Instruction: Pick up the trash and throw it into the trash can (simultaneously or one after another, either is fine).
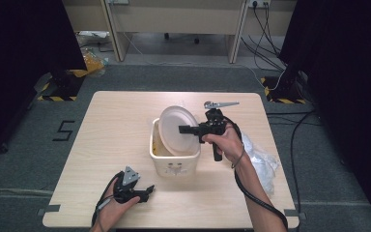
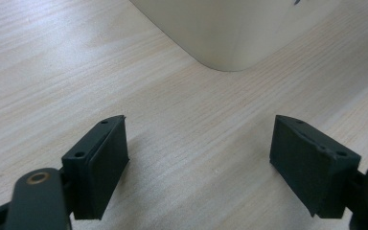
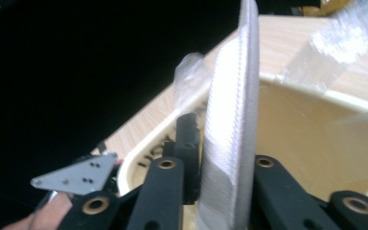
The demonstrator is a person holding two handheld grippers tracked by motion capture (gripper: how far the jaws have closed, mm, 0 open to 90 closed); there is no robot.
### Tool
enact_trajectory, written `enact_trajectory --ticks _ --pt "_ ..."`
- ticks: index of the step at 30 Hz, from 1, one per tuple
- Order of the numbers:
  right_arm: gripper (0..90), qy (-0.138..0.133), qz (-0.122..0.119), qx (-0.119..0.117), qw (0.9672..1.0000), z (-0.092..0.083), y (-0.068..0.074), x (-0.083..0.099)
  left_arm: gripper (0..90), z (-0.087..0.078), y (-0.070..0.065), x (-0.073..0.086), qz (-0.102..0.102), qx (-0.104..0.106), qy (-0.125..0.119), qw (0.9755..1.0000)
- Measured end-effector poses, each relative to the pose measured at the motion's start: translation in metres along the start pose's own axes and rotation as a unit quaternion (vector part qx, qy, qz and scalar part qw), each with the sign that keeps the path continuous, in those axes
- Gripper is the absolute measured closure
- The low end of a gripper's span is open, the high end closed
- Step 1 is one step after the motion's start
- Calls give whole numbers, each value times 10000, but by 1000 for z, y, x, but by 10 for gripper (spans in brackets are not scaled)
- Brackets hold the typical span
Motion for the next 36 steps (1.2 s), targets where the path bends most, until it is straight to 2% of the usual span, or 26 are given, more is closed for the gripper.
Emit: enact_trajectory --ticks 2,3,5,7,11,16,21,28,33,36 --pt "735 111 -147 306 9994 2 -1 2 201 0 0 0 1 -1 1 10000" --pt "728 110 -171 385 9990 2 -2 2 201 0 0 0 -2 1 3 10000" --pt "718 84 -195 431 9988 0 -2 2 200 0 0 0 -2 2 4 10000" --pt "701 79 -292 591 9978 -2 -1 1 200 0 0 0 1 0 2 10000" --pt "681 -98 -386 756 9963 -12 1 -5 200 0 0 0 1 -1 1 10000" --pt "670 -273 -455 851 9950 -28 3 -12 200 0 0 0 -1 0 4 10000" --pt "675 -273 -490 883 9945 -32 2 -10 200 0 0 0 2 3 10 10000" --pt "662 -246 -421 983 9940 -41 -7 -3 200 0 0 0 -3 1 2 10000" --pt "630 -287 -507 1152 9916 -55 -14 4 200 0 0 0 -3 1 2 10000" --pt "608 -328 -467 1221 9909 -64 -19 9 199 0 0 0 -5 -3 3 10000"
Point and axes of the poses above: each handheld gripper's, and its own axes: z roughly forward along the jaws, x roughly out of its underside, y roughly to its left, the point moved 1 cm from there along z, roughly forward along the jaws, and after that the axes turned 12 degrees about x, right-handed, at the moved point
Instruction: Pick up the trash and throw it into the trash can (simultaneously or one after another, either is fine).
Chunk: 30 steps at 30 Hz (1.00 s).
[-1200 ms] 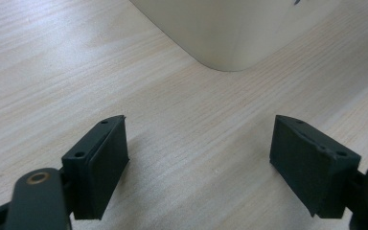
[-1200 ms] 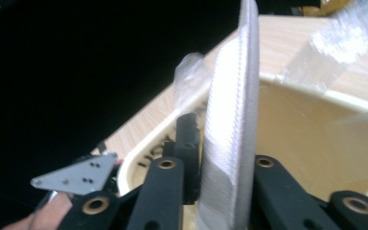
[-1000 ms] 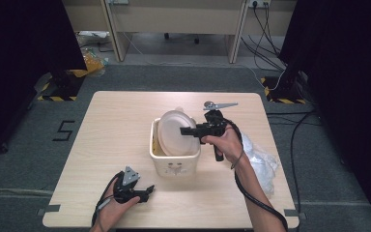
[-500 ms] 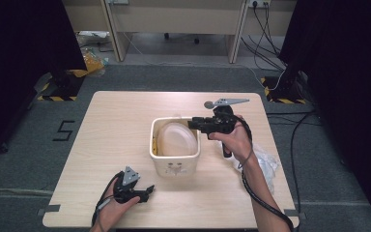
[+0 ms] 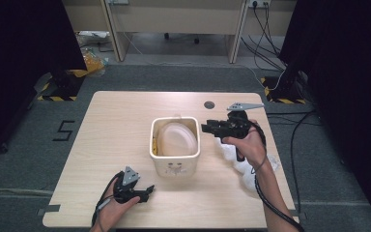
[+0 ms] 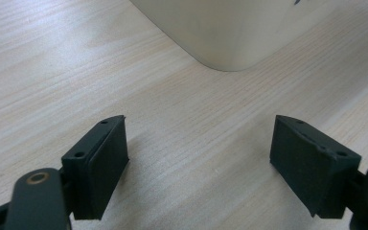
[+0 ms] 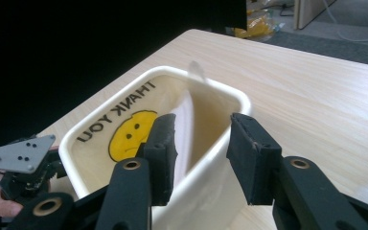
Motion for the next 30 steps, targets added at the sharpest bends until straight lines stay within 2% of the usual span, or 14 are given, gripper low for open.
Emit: enact_trajectory --ticks 7,9,15,22,25,30 --pt "555 -48 2 279 9996 -19 -16 17 179 1 0 0 -12 -12 -2 10000" --pt "530 -90 38 403 9991 -24 -21 24 167 1 0 0 -26 -25 9 10000" --pt "461 -106 146 574 9982 -34 -33 40 147 1 0 0 -42 -42 10 10000" --pt "386 -62 343 846 9958 -42 -47 55 146 1 0 0 -42 -46 15 10000" --pt "369 -22 377 1057 9937 -44 -55 61 145 1 0 0 -42 -47 16 10000" --pt "355 -10 470 1240 9912 -48 -63 70 145 1 0 0 -43 -47 14 10000"
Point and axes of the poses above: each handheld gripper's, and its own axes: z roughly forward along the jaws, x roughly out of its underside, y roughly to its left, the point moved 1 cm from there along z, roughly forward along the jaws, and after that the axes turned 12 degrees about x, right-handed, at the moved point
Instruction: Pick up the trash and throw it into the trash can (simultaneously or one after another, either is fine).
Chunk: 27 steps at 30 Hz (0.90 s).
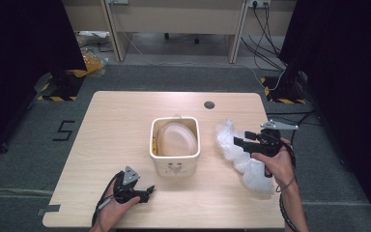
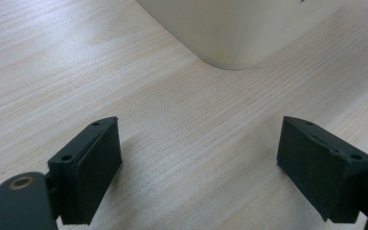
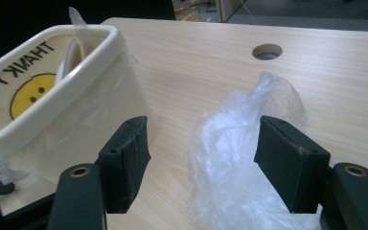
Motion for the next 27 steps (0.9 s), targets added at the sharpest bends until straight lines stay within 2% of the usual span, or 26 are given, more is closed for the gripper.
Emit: enact_trajectory --ticks 7,11,17,27 --pt "325 -4 149 260 9996 1 -14 19 144 0 0 0 0 0 0 10000" --pt "310 131 188 307 9993 7 -19 27 144 0 0 0 0 0 0 10000" --pt "258 326 101 535 9980 12 -22 35 144 0 0 0 0 0 1 10000" --pt "217 485 -6 600 9970 18 -24 43 144 0 0 0 6 0 8 10000"
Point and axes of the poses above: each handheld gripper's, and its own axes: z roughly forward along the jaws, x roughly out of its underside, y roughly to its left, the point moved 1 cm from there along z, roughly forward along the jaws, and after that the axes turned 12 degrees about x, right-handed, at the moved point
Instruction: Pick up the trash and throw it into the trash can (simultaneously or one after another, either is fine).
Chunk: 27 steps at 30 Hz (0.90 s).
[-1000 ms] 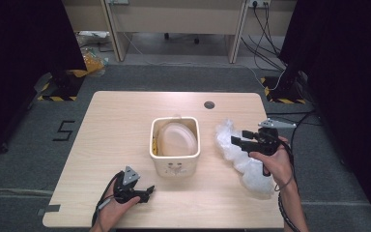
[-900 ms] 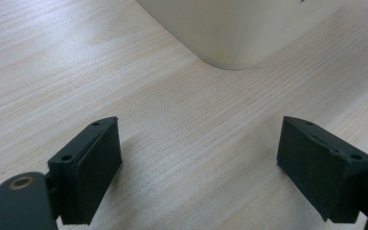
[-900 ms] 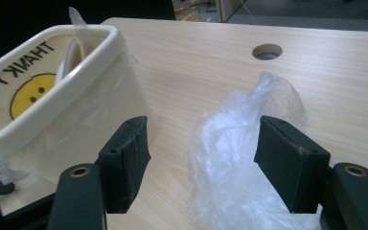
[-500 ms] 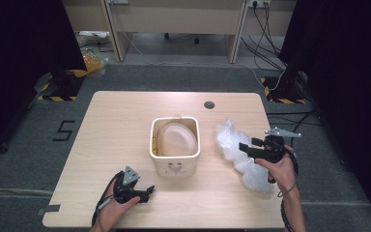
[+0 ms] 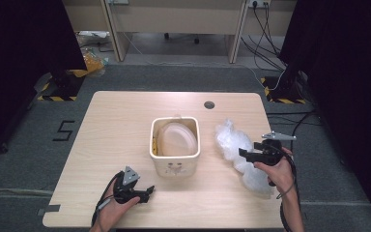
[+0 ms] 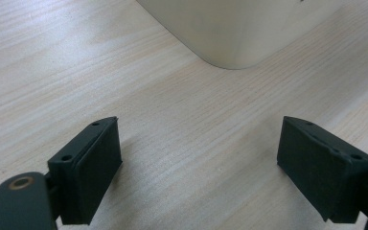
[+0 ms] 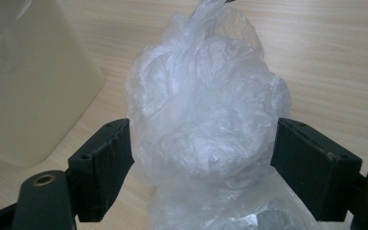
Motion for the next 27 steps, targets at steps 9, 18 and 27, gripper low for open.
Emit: enact_trajectory --ticks 9,18,27 --pt "224 121 -69 122 9998 5 -1 5 144 0 0 0 3 3 4 10000" --pt "262 631 -353 391 9966 21 1 16 144 0 0 0 1 3 2 10000" --pt "274 913 -446 539 9934 34 -1 26 144 0 0 0 1 3 3 10000"
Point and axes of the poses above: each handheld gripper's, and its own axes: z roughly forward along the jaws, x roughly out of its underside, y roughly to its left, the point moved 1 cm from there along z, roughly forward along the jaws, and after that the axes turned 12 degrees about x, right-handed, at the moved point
